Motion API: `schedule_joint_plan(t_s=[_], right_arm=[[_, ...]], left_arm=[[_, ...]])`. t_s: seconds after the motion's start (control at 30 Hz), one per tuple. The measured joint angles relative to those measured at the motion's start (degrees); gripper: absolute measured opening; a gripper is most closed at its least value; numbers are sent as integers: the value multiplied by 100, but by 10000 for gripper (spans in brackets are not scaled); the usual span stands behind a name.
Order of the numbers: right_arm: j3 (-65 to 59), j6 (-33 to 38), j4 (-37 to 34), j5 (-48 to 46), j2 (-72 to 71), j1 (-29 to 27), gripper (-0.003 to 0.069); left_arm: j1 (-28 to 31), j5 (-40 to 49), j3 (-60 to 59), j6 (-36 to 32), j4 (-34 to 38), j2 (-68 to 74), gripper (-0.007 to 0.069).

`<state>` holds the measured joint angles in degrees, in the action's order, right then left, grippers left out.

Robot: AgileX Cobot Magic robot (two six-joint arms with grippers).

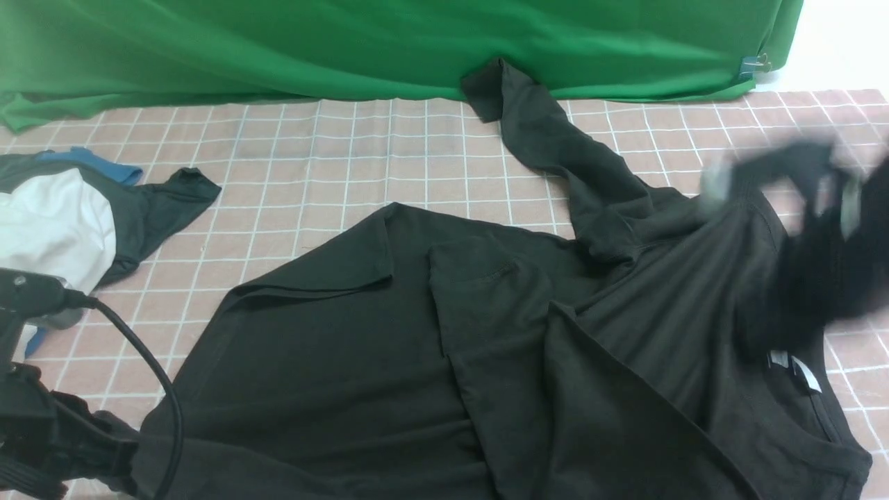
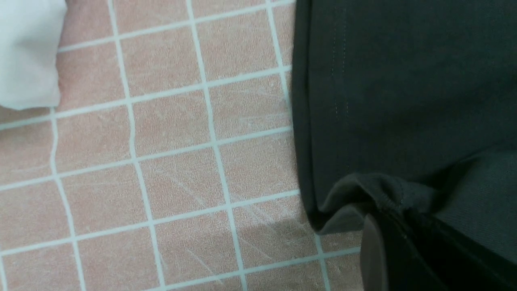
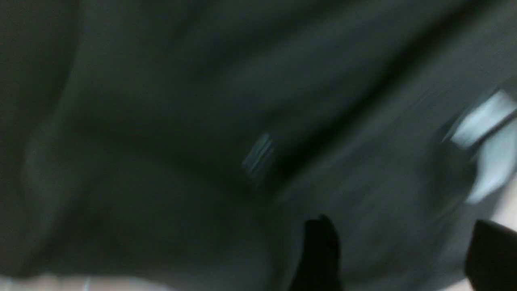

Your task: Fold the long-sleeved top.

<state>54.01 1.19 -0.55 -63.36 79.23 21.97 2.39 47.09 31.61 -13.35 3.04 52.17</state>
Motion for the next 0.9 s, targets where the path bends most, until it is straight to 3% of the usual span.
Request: schedule_joint_plan(t_s=[0.1,0.2,0.53,0.67,0.9], right_arm=[[-935,-65,-5,178,-523,620,573],[-1500,-170,-5,432,-617,811,588],[-2123,-190,18,1224,-18,845,575],[-2123,-119,-223,1276,163,845,450],[-2123,349,-654,1181,194,845,83]], left_arm=[[0,1,0,0,18,0,35],[0,-5,0,0,23,0,35],[0,-138,0,0,89,0,35],[0,-143,0,0,89,0,35],[0,-117,0,-6,94,0,35]])
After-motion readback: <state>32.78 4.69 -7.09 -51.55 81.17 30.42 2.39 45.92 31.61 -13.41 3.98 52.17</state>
